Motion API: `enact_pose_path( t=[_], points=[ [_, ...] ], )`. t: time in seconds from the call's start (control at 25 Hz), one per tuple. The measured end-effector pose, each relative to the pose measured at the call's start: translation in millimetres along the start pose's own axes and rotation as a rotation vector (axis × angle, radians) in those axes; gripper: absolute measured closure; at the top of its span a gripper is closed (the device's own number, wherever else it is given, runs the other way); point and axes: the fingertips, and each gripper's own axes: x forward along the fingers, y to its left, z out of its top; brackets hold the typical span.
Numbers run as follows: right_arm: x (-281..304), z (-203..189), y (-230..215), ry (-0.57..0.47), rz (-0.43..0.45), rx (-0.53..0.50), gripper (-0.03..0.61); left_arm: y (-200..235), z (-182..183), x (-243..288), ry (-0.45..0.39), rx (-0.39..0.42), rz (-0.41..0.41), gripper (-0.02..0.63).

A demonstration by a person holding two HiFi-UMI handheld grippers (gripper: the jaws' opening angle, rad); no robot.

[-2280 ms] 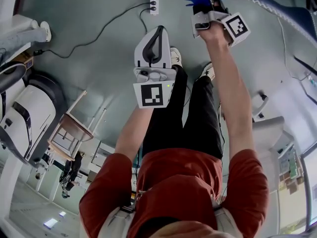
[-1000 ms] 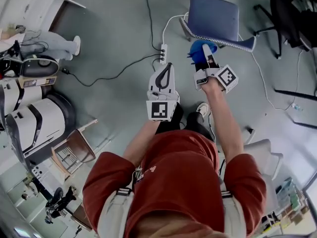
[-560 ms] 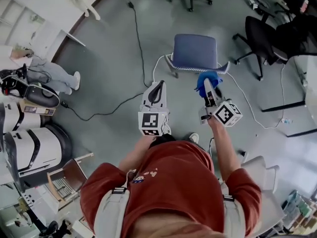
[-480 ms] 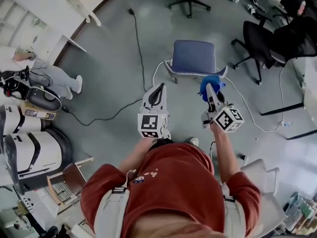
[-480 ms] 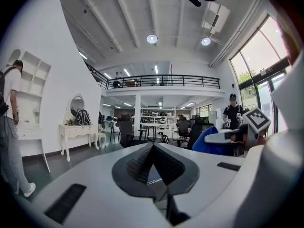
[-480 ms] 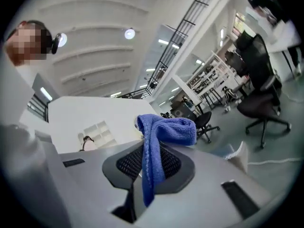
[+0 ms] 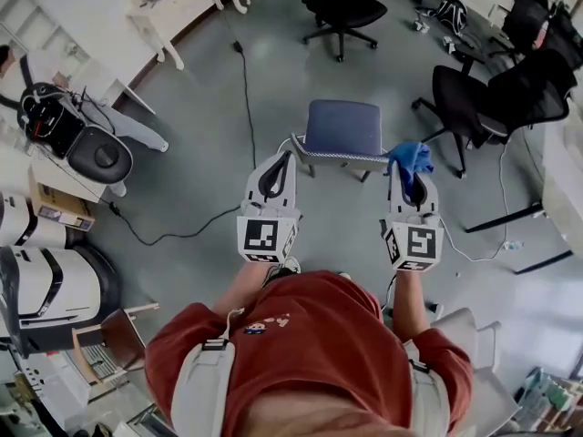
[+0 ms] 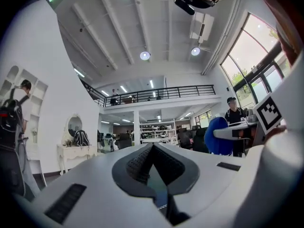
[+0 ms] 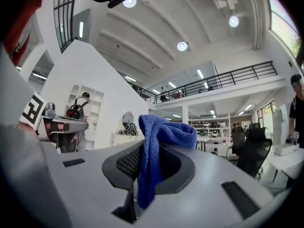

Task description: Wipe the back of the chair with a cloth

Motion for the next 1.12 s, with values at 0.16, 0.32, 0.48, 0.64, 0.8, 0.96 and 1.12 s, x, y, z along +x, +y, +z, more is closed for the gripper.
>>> enact_pose_path(
  t=[0.16, 0.32, 0.48, 0.64, 0.8, 0.96, 1.12],
  points=[
    [-1, 28, -1, -0.065, -0.020, -0.062, 0.525, 2, 22, 2, -0.048, 0.017, -0.007, 0.604],
    [0, 30, -2, -0.063, -0.031, -0.079, 0.525, 3, 27, 5, -0.068, 0.006, -0.010, 0.604],
    [0, 28, -2, -0.059, -0.037, -0.096, 0.525, 1, 28, 8, -0.075, 0.002, -0.017, 0.604],
    [2, 26, 1, -0.046, -0.019, -0.122, 0.526, 0, 28, 10, -0.077, -0.010, -0.018, 0.604],
    [5, 25, -1, -0.043, -0.024, -0.137, 0.526, -3, 28, 14, -0.078, -0.020, -0.020, 0.604],
    [7, 23, -4, -0.038, -0.020, -0.152, 0.526, -4, 27, 18, -0.077, -0.029, -0.023, 0.604],
    [8, 24, -2, -0.033, -0.020, -0.162, 0.526, -2, 24, 15, -0.073, -0.024, -0.027, 0.604]
  ],
)
